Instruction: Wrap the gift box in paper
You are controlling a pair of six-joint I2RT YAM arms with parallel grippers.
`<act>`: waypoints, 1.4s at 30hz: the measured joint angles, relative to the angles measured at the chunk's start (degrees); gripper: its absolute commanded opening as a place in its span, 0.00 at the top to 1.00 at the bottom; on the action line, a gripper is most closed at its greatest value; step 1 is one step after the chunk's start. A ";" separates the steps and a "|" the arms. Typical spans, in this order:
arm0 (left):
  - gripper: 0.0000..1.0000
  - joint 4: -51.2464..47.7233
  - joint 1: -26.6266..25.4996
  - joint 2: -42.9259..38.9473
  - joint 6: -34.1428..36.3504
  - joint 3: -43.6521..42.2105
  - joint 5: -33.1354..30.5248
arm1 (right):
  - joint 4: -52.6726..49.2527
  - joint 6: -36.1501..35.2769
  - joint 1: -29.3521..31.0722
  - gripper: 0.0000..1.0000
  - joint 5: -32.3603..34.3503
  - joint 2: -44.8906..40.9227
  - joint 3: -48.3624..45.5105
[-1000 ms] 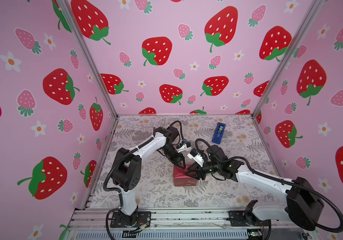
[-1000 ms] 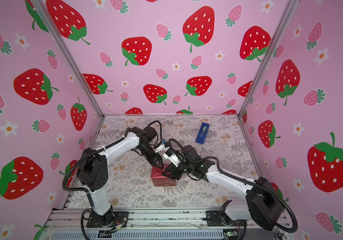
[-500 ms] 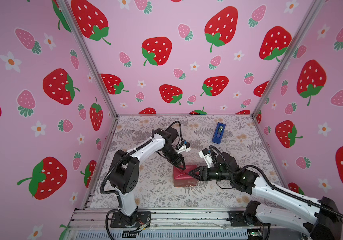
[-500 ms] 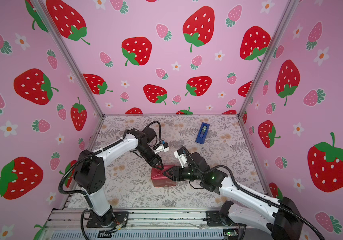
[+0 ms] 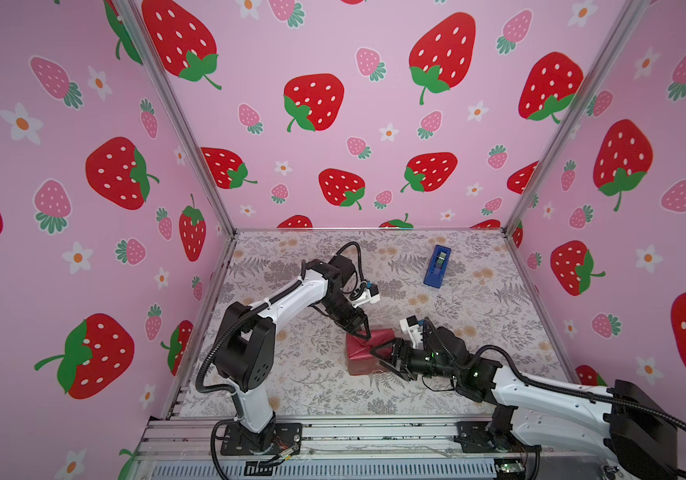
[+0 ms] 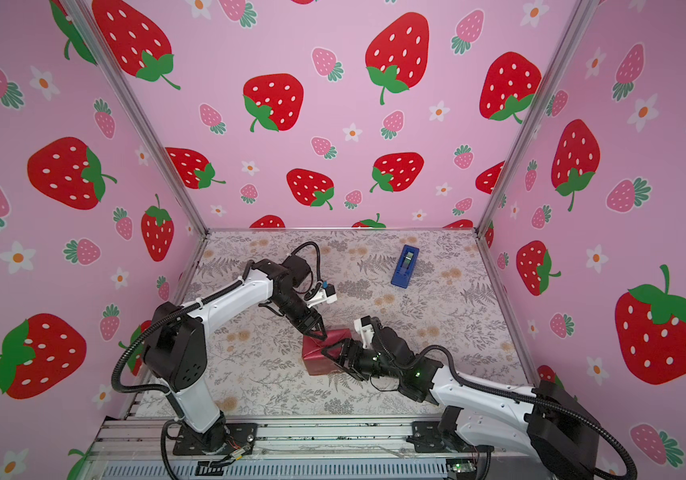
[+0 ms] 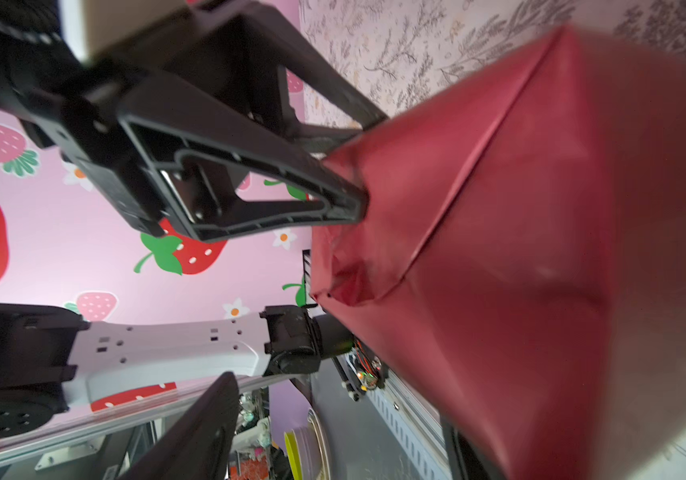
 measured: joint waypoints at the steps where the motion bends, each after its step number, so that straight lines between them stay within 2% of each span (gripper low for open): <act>1: 0.53 0.50 0.13 -0.44 -0.68 -0.59 0.09 | 0.28 0.50 -0.02 0.21 0.52 0.02 0.00; 10: 0.53 7.15 0.74 -6.25 -9.84 -8.04 0.24 | -1.46 1.01 -3.06 0.22 0.39 3.96 0.37; 22: 0.55 19.93 -0.11 -17.29 -28.04 -20.44 -1.95 | -9.94 -6.67 -5.51 0.22 -0.55 7.96 6.60; 29: 0.55 21.33 -1.09 -18.21 -32.50 -21.07 -3.91 | -15.43 -10.64 -5.51 0.23 -1.29 10.29 10.19; 33: 0.55 21.57 -1.42 -18.43 -33.83 -21.14 -4.50 | -17.57 -12.39 -5.51 0.28 -1.97 11.52 11.43; 42: 0.55 22.25 -2.27 -19.85 -35.63 -21.70 -6.97 | -18.21 -13.53 -6.51 0.52 -2.93 11.02 11.41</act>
